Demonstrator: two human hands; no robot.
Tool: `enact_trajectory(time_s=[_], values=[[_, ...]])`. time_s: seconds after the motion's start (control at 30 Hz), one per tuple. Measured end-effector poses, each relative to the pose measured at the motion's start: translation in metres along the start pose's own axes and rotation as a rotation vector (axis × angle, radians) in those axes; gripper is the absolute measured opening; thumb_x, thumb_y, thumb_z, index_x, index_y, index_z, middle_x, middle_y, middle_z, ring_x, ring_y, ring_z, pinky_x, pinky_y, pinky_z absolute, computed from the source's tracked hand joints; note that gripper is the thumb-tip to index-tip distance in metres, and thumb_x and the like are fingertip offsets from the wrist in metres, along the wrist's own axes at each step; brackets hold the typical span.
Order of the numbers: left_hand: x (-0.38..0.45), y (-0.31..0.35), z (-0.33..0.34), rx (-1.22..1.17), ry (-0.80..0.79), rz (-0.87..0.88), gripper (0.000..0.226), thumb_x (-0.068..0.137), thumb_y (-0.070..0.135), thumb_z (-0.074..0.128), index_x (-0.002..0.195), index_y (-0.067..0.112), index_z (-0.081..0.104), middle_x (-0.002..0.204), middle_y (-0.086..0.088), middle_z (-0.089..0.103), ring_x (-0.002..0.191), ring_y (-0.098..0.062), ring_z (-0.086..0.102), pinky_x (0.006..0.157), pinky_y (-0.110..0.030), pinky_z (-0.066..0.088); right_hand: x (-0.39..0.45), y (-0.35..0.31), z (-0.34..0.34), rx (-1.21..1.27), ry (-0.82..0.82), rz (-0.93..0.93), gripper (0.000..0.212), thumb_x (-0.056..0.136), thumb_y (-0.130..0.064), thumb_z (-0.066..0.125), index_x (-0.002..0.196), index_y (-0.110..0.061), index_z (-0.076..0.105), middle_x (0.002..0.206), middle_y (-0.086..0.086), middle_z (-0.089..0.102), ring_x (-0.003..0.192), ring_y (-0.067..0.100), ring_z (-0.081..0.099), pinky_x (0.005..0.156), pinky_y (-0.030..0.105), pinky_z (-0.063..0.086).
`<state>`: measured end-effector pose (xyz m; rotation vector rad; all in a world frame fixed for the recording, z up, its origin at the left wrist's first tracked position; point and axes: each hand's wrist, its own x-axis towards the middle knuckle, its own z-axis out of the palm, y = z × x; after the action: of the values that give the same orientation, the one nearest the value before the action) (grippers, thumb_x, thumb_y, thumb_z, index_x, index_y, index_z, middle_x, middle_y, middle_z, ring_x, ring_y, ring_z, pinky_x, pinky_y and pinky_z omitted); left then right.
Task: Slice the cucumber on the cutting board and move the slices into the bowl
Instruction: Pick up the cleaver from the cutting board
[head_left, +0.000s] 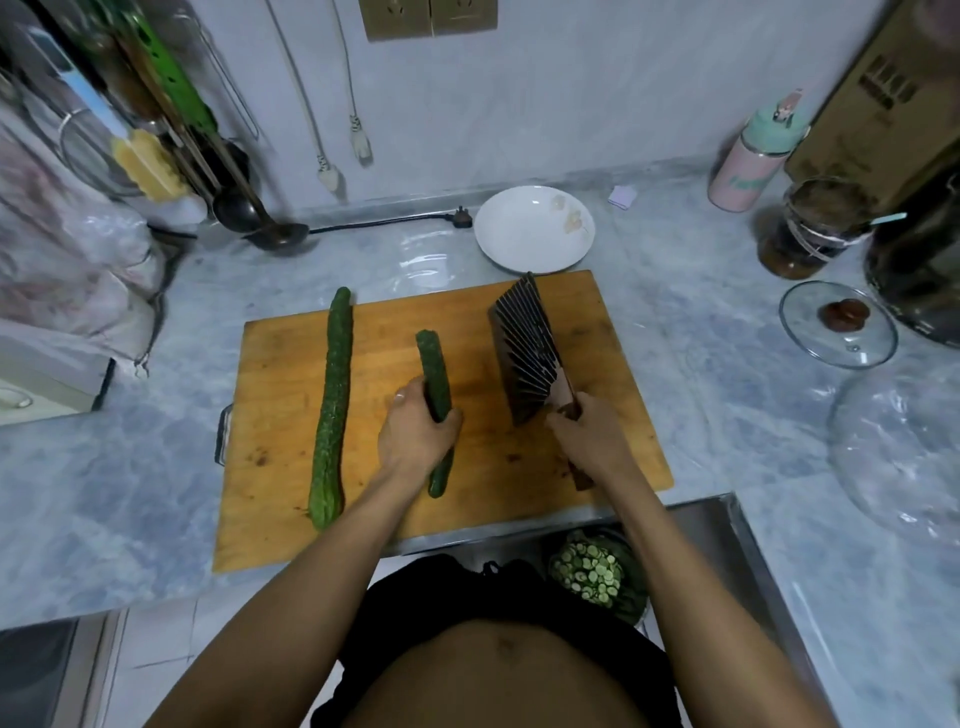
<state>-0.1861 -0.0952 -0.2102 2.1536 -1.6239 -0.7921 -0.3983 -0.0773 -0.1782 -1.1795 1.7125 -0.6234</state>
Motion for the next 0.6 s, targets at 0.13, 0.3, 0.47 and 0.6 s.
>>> enact_trajectory(time_s=[0.13, 0.3, 0.47, 0.6], values=[[0.003, -0.007, -0.009, 0.064, -0.043, 0.097, 0.053, 0.083, 0.019, 0.064, 0.134, 0.024, 0.05, 0.113, -0.006, 0.061, 0.103, -0.028, 0.058, 0.071, -0.029, 0.044, -0.005, -0.003, -0.005, -0.117, 0.009, -0.051, 0.023, 0.09, -0.011, 0.057, 0.071, -0.015, 0.044, 0.069, 0.004, 0.051, 0.06, 0.017, 0.05, 0.042, 0.015, 0.034], [0.006, -0.041, -0.03, 0.113, -0.167, 0.213, 0.054, 0.082, 0.016, 0.065, 0.134, 0.029, 0.054, 0.123, -0.002, 0.062, 0.109, -0.023, 0.058, 0.081, -0.029, 0.05, -0.012, -0.009, -0.005, -0.333, -0.003, -0.119, 0.016, 0.094, -0.014, 0.054, 0.08, -0.015, 0.045, 0.077, 0.004, 0.053, 0.065, 0.018, 0.053, 0.05, 0.029, 0.04], [0.011, -0.049, -0.039, 0.121, -0.245, 0.251, 0.05, 0.08, 0.013, 0.067, 0.126, 0.028, 0.057, 0.119, 0.001, 0.062, 0.109, -0.021, 0.057, 0.085, -0.032, 0.051, -0.018, -0.012, -0.005, -0.399, -0.064, -0.11, 0.008, 0.091, -0.017, 0.054, 0.089, -0.013, 0.048, 0.082, 0.006, 0.056, 0.069, 0.022, 0.059, 0.056, 0.039, 0.051], [0.009, -0.056, -0.041, 0.165, -0.258, 0.252, 0.046, 0.074, 0.01, 0.066, 0.114, 0.03, 0.054, 0.112, 0.003, 0.058, 0.101, -0.019, 0.055, 0.077, -0.031, 0.047, -0.026, -0.005, -0.007, -0.428, -0.104, -0.13, 0.018, 0.092, -0.022, 0.054, 0.079, -0.016, 0.043, 0.077, 0.006, 0.053, 0.064, 0.02, 0.051, 0.05, 0.03, 0.034]])
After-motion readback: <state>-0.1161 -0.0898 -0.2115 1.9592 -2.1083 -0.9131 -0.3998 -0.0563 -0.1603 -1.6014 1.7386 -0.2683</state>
